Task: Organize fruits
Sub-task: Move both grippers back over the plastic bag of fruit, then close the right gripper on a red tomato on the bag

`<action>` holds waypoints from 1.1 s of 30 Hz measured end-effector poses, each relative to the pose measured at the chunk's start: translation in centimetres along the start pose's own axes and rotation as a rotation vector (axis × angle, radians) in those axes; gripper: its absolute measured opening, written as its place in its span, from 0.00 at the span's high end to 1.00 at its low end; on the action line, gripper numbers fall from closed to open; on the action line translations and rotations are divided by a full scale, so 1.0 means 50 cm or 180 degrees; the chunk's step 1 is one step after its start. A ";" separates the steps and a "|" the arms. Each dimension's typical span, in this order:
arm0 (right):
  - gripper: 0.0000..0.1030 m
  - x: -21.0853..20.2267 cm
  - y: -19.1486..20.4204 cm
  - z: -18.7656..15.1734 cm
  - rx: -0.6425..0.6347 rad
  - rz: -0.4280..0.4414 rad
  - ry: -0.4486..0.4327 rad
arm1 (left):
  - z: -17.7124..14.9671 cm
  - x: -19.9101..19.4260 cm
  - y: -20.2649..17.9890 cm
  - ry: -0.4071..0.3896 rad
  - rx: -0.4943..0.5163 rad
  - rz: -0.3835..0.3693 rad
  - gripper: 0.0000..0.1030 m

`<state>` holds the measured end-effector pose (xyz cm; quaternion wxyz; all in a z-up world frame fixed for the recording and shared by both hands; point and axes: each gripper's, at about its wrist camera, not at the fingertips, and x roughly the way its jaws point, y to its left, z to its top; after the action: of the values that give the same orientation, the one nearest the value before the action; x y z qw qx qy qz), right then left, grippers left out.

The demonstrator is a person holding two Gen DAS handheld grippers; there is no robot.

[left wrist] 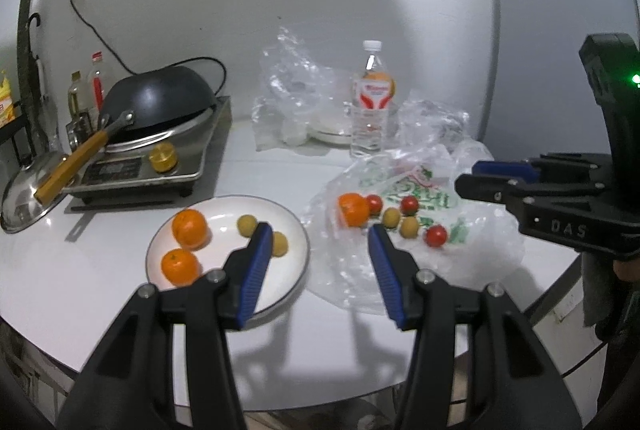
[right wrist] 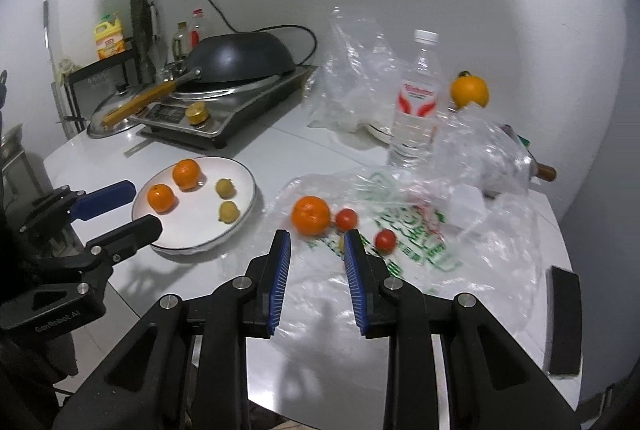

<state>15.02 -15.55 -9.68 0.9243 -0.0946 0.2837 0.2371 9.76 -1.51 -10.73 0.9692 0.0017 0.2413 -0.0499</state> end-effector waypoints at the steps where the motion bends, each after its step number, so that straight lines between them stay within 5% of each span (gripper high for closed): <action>1: 0.72 -0.003 -0.007 -0.003 0.0011 -0.0007 0.0005 | 0.000 0.000 -0.004 0.0001 0.0008 -0.0011 0.50; 12: 0.72 0.006 -0.079 -0.050 0.0164 -0.0048 0.0120 | 0.004 0.042 -0.073 0.0106 0.0138 -0.0114 0.50; 33: 0.72 0.182 -0.127 -0.065 0.0122 0.0347 0.0615 | 0.000 0.195 -0.108 0.0486 0.0045 -0.0047 0.50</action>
<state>23.20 -18.59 -17.24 0.8800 -0.0839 0.3807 0.2714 17.80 -7.80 -15.19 0.9475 0.0105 0.3142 -0.0585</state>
